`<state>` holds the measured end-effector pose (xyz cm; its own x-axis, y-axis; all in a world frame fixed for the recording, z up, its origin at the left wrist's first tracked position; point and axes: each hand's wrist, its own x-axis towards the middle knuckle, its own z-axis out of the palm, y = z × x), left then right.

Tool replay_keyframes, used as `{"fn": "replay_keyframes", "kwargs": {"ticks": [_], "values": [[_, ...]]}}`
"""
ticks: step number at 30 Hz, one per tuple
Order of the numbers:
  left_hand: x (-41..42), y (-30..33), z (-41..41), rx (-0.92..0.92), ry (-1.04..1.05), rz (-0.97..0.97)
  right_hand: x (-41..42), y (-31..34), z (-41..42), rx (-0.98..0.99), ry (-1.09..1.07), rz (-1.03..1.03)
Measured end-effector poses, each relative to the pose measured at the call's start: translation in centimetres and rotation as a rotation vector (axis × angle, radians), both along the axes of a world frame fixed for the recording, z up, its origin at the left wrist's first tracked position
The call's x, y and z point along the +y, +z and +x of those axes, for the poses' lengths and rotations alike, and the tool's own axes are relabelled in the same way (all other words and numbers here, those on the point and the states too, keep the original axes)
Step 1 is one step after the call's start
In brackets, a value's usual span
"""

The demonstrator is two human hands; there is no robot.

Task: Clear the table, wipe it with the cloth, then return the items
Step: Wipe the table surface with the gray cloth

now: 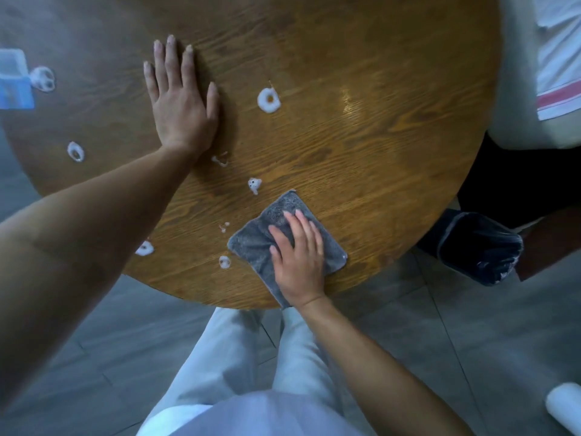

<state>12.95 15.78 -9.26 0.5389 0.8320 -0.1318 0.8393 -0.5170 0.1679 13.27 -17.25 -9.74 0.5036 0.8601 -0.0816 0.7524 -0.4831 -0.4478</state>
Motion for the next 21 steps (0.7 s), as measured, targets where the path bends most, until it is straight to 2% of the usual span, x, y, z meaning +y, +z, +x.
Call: {"fn": "replay_keyframes", "kwargs": {"ticks": [5,8,13,16,21], "values": [[-0.1,0.1,0.1,-0.005,0.005,-0.011,-0.1,2.0,3.9,0.125,-0.093,0.077],[-0.1,0.3,0.0,-0.014,0.003,-0.02,-2.3,4.7,6.9,0.2,-0.32,0.109],[-0.1,0.4,0.1,-0.006,-0.004,-0.028,-8.6,9.0,13.4,0.015,-0.605,0.121],[-0.2,0.0,0.0,-0.019,-0.002,-0.022,-10.5,7.9,15.0,-0.034,-0.671,0.05],[-0.3,-0.3,-0.1,-0.02,0.009,-0.022,-9.4,4.0,10.8,0.077,-0.753,-0.193]]}}
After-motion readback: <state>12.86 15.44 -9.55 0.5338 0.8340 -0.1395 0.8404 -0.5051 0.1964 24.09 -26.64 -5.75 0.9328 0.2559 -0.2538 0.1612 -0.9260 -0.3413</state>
